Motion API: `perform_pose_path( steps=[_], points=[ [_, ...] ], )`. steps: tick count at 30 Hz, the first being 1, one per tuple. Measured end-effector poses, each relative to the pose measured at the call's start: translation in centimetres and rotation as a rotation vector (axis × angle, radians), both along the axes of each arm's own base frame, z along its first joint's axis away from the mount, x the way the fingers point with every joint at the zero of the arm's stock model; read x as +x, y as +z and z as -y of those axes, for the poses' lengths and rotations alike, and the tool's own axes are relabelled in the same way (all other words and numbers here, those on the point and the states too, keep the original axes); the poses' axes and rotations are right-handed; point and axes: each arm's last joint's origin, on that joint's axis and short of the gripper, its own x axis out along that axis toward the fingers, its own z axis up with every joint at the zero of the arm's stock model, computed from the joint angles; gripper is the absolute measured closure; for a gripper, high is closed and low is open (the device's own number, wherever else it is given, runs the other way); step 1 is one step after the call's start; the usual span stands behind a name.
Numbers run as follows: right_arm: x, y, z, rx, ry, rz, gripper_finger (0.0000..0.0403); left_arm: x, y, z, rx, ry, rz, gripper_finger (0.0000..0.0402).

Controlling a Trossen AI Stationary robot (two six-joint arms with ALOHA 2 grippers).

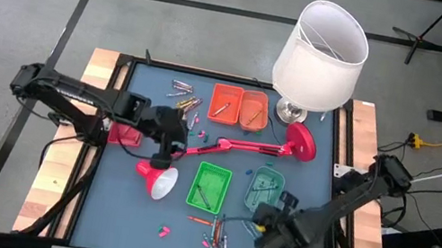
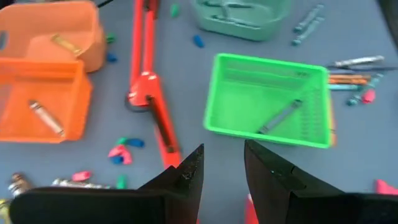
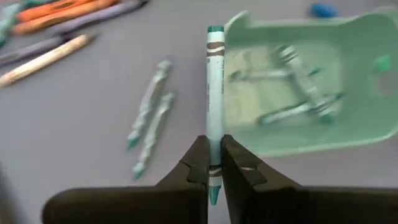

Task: Sort crayons
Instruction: Put the green crayon into the light green bin

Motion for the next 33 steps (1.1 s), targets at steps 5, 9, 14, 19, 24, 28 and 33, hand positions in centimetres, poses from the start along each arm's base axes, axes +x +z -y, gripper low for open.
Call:
perform_pose_path(
  steps=[5, 9, 14, 19, 24, 28, 33],
  points=[
    [1.5, 0.0, 2.5, -0.056, -0.011, -0.02, 0.0382, -0.3, 0.0, 2.4, -0.038, -0.056, -0.001, 0.0303],
    [2.6, 0.0, 4.2, -0.076, 0.002, -0.032, 0.0382, -0.4, -0.2, 4.2, -0.085, -0.069, -0.011, 0.0303],
    [3.3, 0.0, 5.7, -0.088, 0.014, -0.049, 0.0381, 0.1, -1.1, 6.9, -0.126, -0.109, -0.024, 0.0303],
    [3.6, 0.0, 6.5, -0.082, -0.006, -0.063, 0.0381, 1.7, -2.8, 9.8, -0.14, -0.179, -0.009, 0.0303],
    [3.5, 0.0, 6.7, -0.073, -0.008, -0.092, 0.0381, 3.4, -5.2, 12.5, -0.134, -0.222, 0.02, 0.0303],
    [3.4, -0.1, 6.6, -0.069, -0.005, -0.094, 0.0381, 4.5, -7.4, 14.1, -0.106, -0.224, 0.029, 0.0303],
    [3.3, -0.1, 6.7, -0.072, -0.004, -0.115, 0.0381, 5.6, -9.9, 15.6, -0.099, -0.208, 0.041, 0.0303]
  ],
)
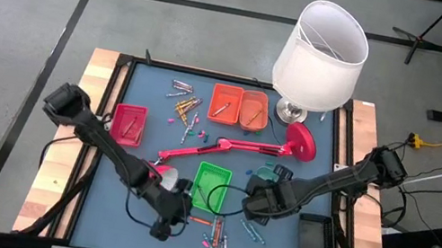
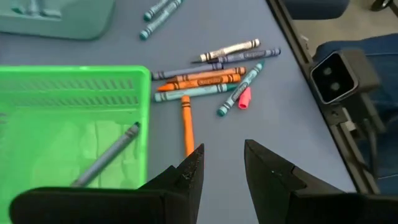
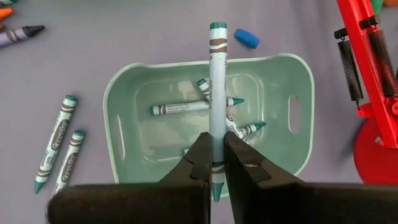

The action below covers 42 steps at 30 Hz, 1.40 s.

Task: Sort crayons
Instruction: Put the green crayon into the light green bin, then put the orange crayon into the black bin

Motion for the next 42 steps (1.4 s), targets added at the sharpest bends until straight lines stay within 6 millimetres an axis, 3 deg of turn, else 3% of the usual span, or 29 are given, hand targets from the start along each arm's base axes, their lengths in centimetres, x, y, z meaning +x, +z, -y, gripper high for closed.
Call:
perform_pose_path(
  steps=[10, 19, 24, 36, 42],
  points=[
    [0.0, 0.0, 0.0, -0.002, 0.019, -0.006, 0.0374, 0.7, -3.6, 1.0, 0.021, 0.039, -0.064, 0.0303],
    [0.0, 0.0, 0.1, -0.039, 0.024, 0.011, 0.0277, 0.8, -4.8, 1.1, 0.054, 0.082, -0.074, 0.0303],
    [0.1, 0.0, 0.1, -0.043, 0.024, 0.017, 0.0249, 1.0, -6.3, 1.1, 0.06, 0.122, -0.111, 0.0303],
    [0.1, 0.0, 0.1, -0.038, 0.024, 0.024, 0.0246, 1.3, -7.8, 1.2, 0.085, 0.16, -0.118, 0.0307],
    [0.5, 0.0, -0.2, 0.021, 0.025, 0.043, 0.0246, 1.3, -7.9, 1.2, 0.084, 0.157, -0.121, 0.0349]
  ],
)
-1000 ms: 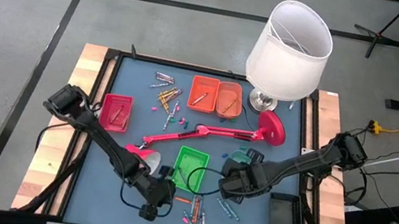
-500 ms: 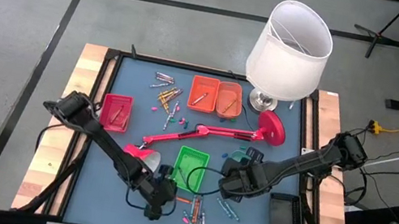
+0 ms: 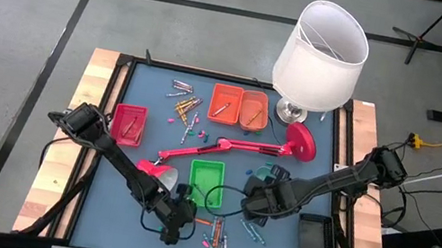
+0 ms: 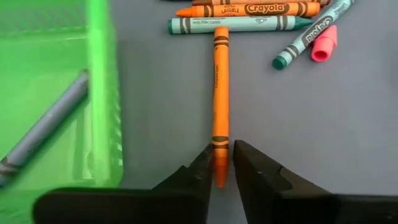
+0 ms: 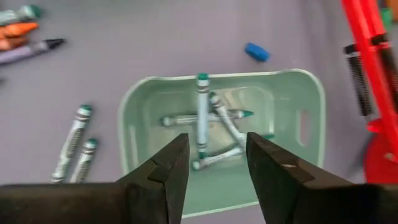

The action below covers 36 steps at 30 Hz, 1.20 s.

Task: Sort crayons
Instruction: Put the orange crayon into the black bin

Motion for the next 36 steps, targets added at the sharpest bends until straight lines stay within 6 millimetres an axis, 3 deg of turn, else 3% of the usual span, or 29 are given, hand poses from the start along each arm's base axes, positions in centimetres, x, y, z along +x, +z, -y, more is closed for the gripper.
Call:
perform_pose_path(
  steps=[6, 12, 18, 24, 36],
  points=[
    [0.6, 0.1, -0.4, 0.037, 0.02, 0.061, 0.0246, 0.0, 0.0, 0.0, 0.001, 0.0, -0.001, 0.0389],
    [1.6, 0.3, -1.0, 0.109, 0.137, 0.13, 0.0246, -0.1, 0.3, 0.0, -0.002, -0.002, 0.003, 0.0397],
    [2.7, 1.0, -3.0, 0.225, 0.336, 0.287, 0.0246, -0.4, 2.7, -0.2, -0.033, -0.003, 0.054, 0.0396],
    [3.3, 1.8, -4.9, 0.236, 0.48, 0.445, 0.0246, -0.6, 5.2, -0.4, -0.068, 0.004, 0.124, 0.0396],
    [4.0, 2.5, -5.4, 0.239, 0.506, 0.554, 0.0246, -0.3, 7.7, -0.6, -0.094, 0.047, 0.27, 0.0396]
  ],
)
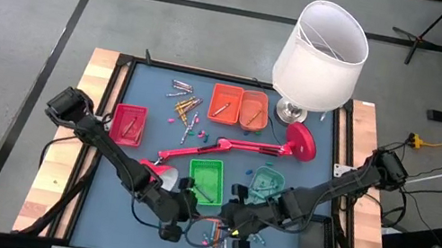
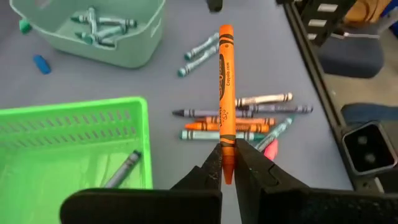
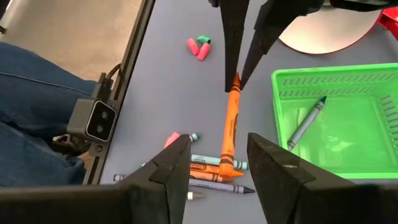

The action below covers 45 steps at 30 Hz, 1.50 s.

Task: Sort crayons
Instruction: Put the orange crayon into the black bin

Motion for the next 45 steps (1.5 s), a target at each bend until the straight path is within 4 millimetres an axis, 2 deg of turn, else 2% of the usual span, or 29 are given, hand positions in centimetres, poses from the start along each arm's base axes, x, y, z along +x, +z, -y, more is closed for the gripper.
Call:
perform_pose_path(
  steps=[13, 36, 40, 45],
  points=[
    [0.0, 0.0, 0.1, -0.017, -0.028, 0.01, 0.0246, 0.5, 0.8, 0.1, -0.024, 0.043, 0.101, 0.0395],
    [-0.3, -0.3, 0.3, -0.022, -0.06, -0.04, 0.0248, 1.0, 1.2, -0.3, -0.04, 0.067, 0.138, 0.0395],
    [-0.3, -0.3, 0.3, -0.022, -0.06, -0.039, 0.0268, 1.0, 1.2, -0.3, -0.04, 0.068, 0.138, 0.0395],
    [-0.3, -0.3, 0.3, -0.022, -0.059, -0.039, 0.0319, 1.0, 1.2, -0.3, -0.04, 0.068, 0.138, 0.0395]
  ],
)
